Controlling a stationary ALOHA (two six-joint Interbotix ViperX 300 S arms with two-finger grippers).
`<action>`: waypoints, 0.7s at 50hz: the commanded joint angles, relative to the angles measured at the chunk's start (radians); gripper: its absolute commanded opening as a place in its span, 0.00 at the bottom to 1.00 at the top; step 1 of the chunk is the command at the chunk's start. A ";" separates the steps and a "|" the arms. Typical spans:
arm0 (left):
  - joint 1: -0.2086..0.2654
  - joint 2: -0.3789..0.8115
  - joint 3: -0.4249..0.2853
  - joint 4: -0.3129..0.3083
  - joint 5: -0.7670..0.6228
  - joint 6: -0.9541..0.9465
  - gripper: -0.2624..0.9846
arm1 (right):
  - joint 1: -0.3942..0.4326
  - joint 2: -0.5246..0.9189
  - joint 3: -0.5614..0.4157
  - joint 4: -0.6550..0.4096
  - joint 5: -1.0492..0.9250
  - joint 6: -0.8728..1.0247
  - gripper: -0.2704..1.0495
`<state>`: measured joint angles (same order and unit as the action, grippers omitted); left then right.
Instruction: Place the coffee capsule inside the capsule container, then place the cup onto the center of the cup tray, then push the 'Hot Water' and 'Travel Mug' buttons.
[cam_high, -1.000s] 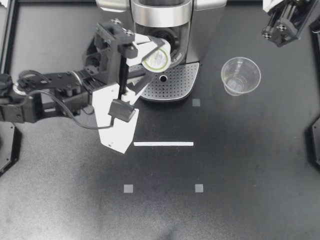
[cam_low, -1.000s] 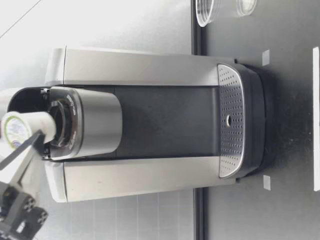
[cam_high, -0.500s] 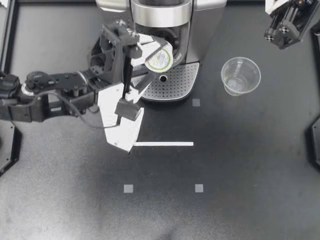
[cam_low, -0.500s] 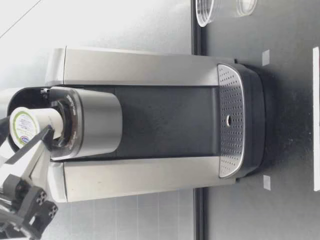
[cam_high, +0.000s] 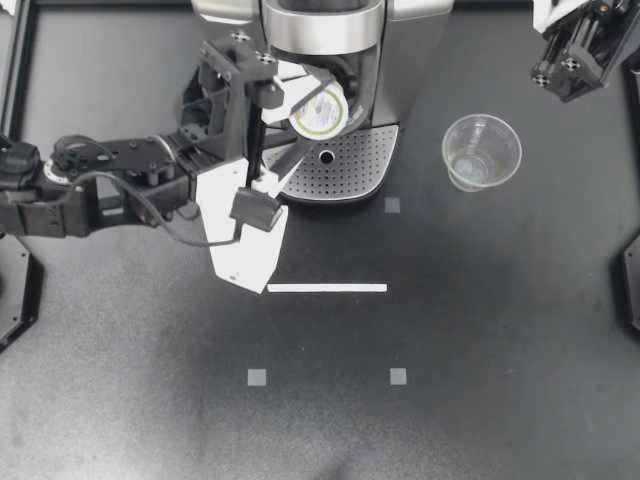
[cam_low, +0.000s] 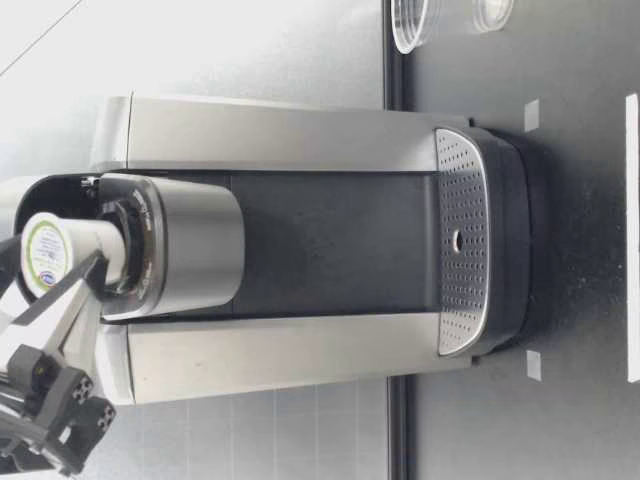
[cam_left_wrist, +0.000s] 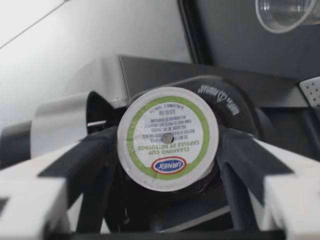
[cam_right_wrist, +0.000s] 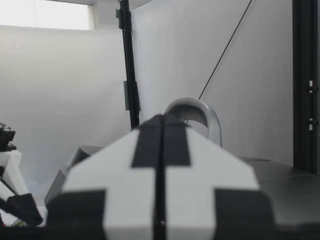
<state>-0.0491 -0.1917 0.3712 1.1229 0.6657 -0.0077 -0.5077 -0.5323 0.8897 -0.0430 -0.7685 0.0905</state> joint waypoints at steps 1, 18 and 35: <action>0.006 -0.029 -0.012 0.005 -0.006 -0.003 0.66 | 0.003 -0.011 -0.012 0.003 -0.009 -0.002 0.24; -0.014 -0.046 -0.012 0.005 -0.032 -0.005 0.66 | 0.003 -0.005 -0.012 0.003 -0.009 -0.002 0.24; -0.009 -0.025 -0.009 0.015 -0.032 -0.005 0.66 | 0.005 -0.009 -0.011 0.003 -0.015 -0.002 0.24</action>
<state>-0.0629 -0.2086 0.3728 1.1275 0.6335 -0.0092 -0.5062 -0.5323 0.8897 -0.0414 -0.7747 0.0905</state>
